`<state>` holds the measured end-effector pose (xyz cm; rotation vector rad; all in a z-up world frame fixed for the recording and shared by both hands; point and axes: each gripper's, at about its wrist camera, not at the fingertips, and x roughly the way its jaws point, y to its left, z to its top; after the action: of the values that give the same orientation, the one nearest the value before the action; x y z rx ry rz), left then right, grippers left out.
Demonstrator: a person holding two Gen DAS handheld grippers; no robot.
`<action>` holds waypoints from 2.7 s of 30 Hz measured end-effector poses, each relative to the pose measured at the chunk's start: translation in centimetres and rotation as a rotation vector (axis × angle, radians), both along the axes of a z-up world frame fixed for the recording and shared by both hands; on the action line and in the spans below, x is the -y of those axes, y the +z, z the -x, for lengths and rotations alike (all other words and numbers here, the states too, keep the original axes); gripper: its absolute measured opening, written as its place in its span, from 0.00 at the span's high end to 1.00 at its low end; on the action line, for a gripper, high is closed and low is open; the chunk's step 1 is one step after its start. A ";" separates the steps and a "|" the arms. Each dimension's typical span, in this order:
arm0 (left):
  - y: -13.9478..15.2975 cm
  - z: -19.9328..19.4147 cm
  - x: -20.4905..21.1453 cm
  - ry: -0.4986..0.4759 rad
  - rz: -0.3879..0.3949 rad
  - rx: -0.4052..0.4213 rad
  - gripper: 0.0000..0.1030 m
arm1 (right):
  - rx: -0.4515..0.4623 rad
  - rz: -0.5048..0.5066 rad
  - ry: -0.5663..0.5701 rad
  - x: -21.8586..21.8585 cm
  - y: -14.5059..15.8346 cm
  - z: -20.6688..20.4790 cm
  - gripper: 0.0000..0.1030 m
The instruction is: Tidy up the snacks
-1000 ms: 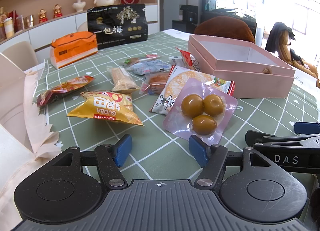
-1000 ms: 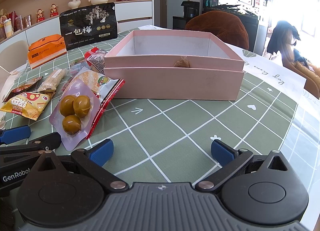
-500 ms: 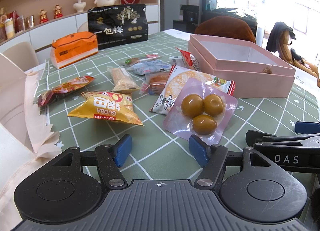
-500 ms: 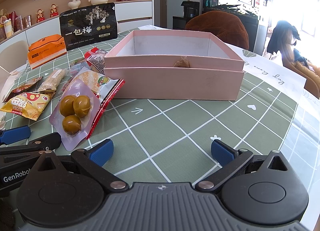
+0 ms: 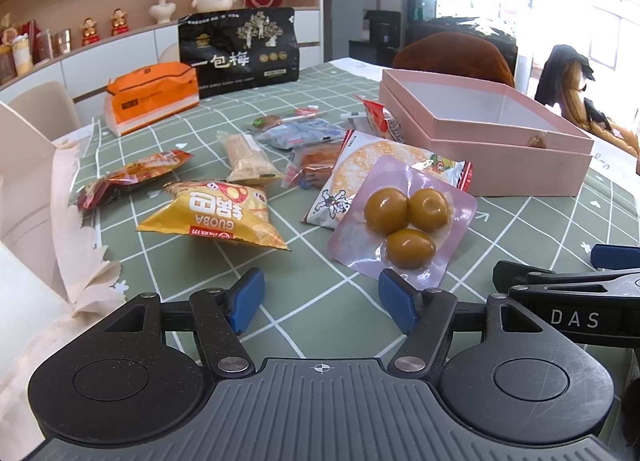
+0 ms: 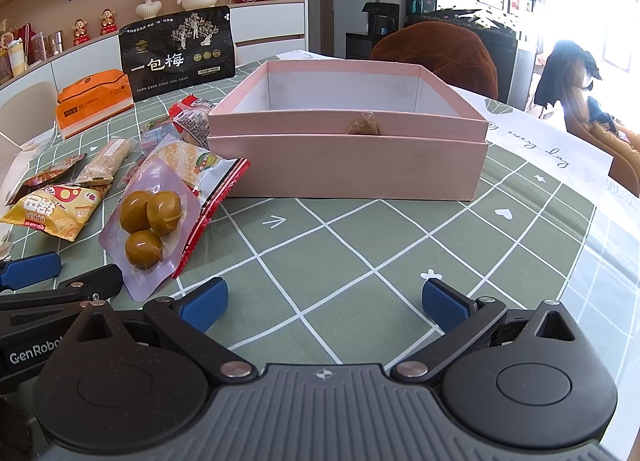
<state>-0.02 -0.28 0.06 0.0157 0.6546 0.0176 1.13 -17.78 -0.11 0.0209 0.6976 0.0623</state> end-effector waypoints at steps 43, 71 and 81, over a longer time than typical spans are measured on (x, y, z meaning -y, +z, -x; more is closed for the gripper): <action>7.2 -0.8 -2.6 0.092 0.049 0.068 0.36 | -0.189 0.030 0.168 0.6 1.8 -1.3 0.00; 3.4 -1.1 -8.3 -0.006 0.268 -0.275 0.53 | -0.168 0.078 0.360 -7.0 3.6 -3.7 0.02; 4.2 1.6 -6.3 -0.015 0.280 -0.307 0.53 | -0.137 0.181 0.229 -0.6 3.3 -1.3 0.04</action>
<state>-1.60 6.00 4.29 -0.2513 0.9594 -0.0926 2.44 -17.21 3.22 -0.2301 0.8383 0.2184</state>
